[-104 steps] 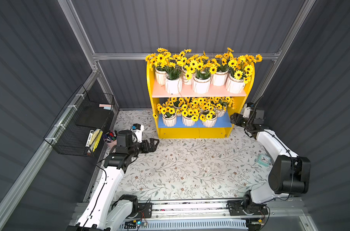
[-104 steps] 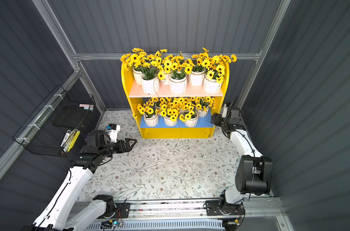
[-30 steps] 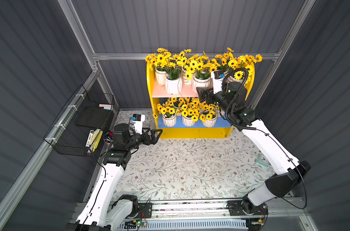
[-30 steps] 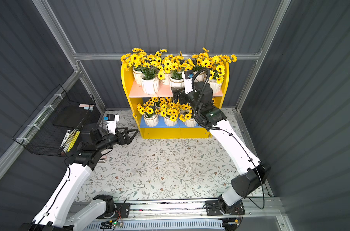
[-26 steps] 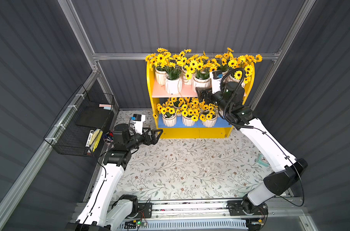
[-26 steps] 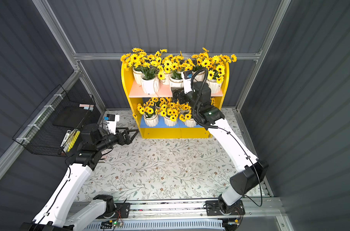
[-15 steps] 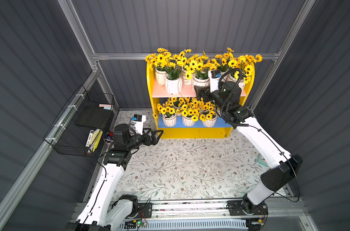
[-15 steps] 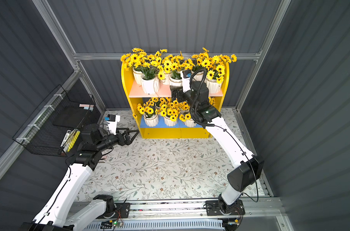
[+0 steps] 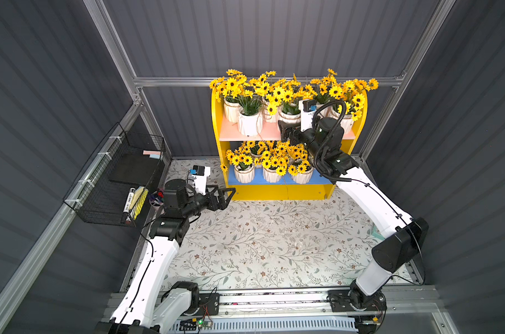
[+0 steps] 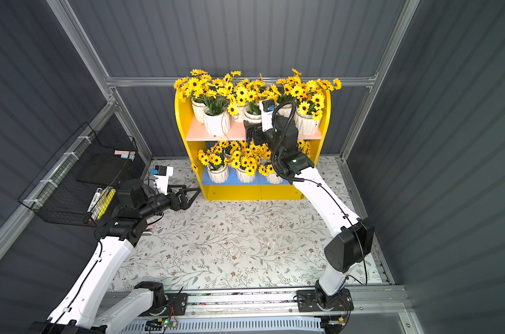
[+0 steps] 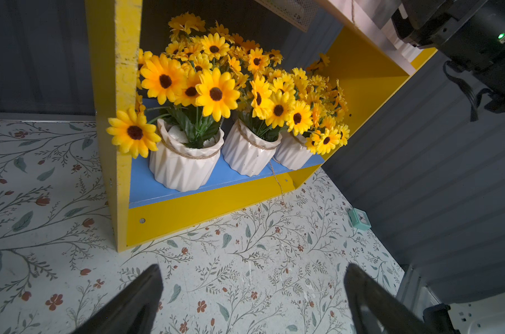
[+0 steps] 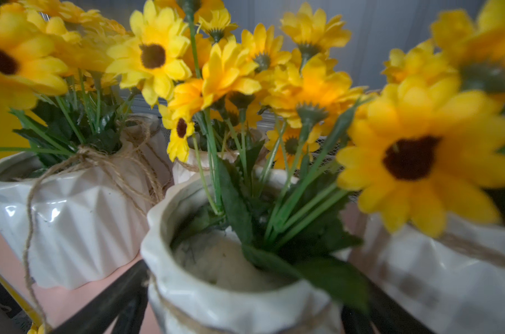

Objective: Take the sunflower pots off the shelves
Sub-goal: Pick up the sunflower pot from the shelf.

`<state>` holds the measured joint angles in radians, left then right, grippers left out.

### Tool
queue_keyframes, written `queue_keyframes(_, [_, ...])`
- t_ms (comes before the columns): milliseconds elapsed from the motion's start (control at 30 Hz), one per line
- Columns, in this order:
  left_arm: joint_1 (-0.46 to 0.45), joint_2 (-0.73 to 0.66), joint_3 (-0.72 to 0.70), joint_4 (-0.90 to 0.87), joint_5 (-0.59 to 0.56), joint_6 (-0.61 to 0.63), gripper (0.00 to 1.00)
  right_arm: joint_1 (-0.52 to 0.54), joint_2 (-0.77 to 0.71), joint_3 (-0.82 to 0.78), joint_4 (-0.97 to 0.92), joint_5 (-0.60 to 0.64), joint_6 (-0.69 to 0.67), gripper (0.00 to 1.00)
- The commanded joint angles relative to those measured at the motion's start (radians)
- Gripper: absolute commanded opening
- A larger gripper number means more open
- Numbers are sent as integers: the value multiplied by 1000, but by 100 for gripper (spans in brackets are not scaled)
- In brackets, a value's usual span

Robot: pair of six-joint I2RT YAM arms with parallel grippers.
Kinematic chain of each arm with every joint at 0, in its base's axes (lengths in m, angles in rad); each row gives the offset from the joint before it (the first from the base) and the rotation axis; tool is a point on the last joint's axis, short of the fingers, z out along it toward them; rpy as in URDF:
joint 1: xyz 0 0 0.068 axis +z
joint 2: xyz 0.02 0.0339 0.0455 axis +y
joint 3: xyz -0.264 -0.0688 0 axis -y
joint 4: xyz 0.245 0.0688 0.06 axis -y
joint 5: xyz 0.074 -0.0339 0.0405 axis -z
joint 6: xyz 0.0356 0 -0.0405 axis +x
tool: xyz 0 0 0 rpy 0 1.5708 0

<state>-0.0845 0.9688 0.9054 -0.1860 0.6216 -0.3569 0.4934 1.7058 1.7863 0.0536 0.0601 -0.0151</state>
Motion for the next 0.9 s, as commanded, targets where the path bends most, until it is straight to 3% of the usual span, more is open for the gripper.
queue_keyframes(0, [-6,-22,-9,16,20,15,99,-1,27,20,40,15,-9,99])
queue_keyframes(433, [-6,-26,-8,10,17,23,99,3,47,9,64,30,-43,98])
queue_keyframes(867, [-6,-19,-6,9,18,27,99,23,-17,-76,158,43,-83,78])
